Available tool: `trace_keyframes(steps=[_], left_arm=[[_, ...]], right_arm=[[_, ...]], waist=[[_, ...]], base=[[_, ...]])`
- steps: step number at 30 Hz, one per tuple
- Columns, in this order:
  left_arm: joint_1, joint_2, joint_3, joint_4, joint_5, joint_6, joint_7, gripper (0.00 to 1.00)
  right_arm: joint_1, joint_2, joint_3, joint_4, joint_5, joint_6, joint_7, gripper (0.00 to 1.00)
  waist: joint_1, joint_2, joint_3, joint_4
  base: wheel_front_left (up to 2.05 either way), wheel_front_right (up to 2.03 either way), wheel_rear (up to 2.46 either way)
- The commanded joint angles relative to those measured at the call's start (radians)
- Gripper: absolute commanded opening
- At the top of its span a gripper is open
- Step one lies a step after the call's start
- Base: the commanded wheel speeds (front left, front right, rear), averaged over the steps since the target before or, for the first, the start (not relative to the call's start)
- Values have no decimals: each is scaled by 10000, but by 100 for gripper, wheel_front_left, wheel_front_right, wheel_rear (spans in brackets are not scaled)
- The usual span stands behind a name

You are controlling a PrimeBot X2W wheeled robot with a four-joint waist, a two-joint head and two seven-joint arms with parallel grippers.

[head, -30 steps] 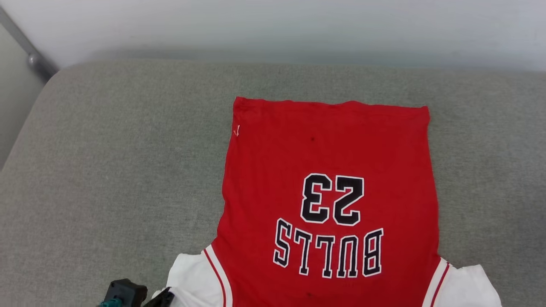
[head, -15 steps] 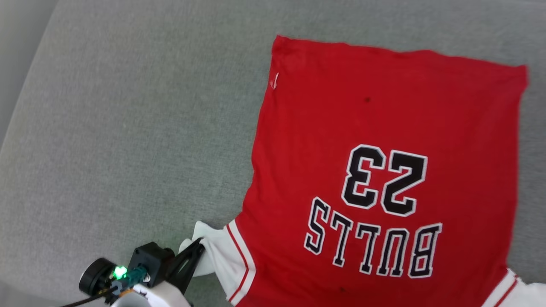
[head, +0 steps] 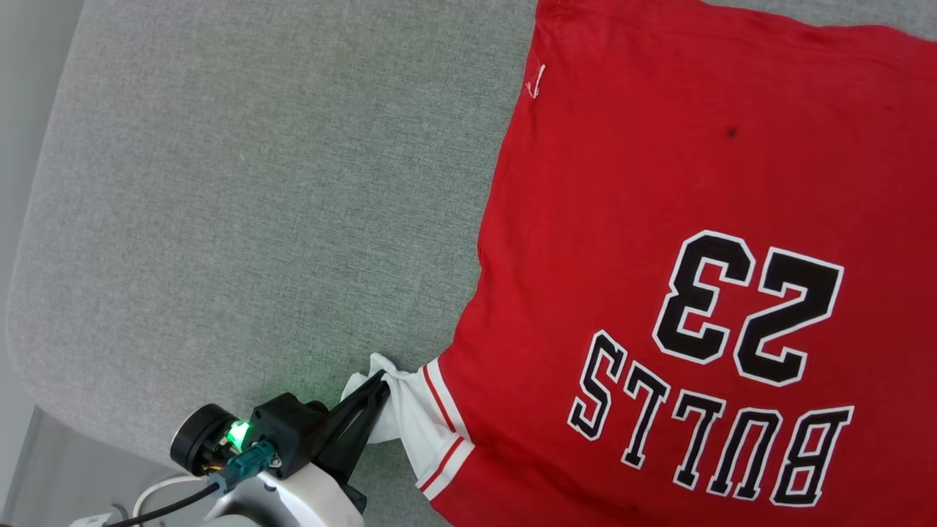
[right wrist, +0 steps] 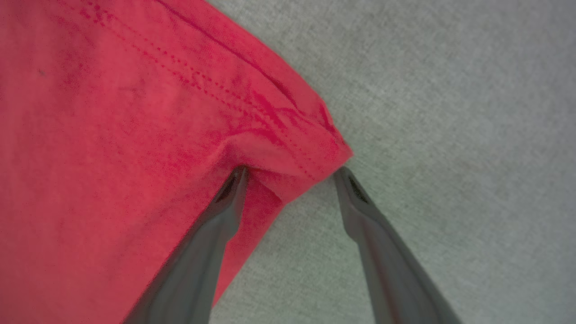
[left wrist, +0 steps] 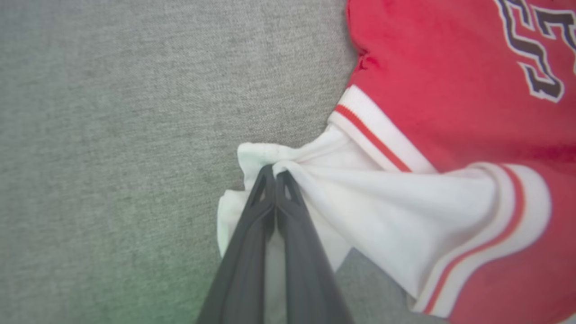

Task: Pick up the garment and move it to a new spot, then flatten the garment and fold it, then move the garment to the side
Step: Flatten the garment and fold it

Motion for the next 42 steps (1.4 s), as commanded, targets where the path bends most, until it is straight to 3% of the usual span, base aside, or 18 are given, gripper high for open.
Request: trace_keyframes(steps=[1,4,5,6,7,12,20,26,36,42], left_arm=[[3,-80,-57,390,-49,37,182,0],[-42,-153,-122,505,4,-33,190,0],[-52,-177,-134,549,5,-61,184,0],[-61,-196,-145,591,-3,-85,183,0],[-51,-202,-160,637,-26,-88,183,0],[230,-149,-128,834,-209,-151,58,0],[878,93,-29,1018,-572,-107,-186,0],[1366,414,65,874,-846,57,-269,0],[2111,942,349,582,-1214,431,-409,0],[2344,1114,506,554,-1300,475,-477,0]], right_arm=[[433,51,214,181,-78,-7,51,100],[740,148,299,286,2,-7,-29,100],[759,147,335,281,17,-7,-72,80],[751,123,398,221,1,-7,-106,27],[715,89,434,168,4,-7,-125,0],[319,-10,464,-8,7,-9,-742,0],[113,-265,1402,-417,462,-9,-1725,0],[771,-1062,2130,-1318,1213,-9,-2411,0],[4160,-3321,2364,-2825,2543,-9,-3821,0],[6916,-3972,2534,-2735,3123,-9,-4946,0]], waist=[[-1,0,71,61],[-1,0,126,45],[-1,0,128,35],[-1,0,97,20],[-1,0,42,-1],[-1,0,-606,-205],[-1,0,-2222,-906],[-1,0,-3211,-1444],[-1,0,-3840,-2490],[-1,0,-3926,-3050]], base=[[0,0,0],[0,0,0],[0,0,0],[0,0,0],[0,0,0],[0,0,0],[0,0,0],[0,0,0],[0,0,0],[0,0,0]])
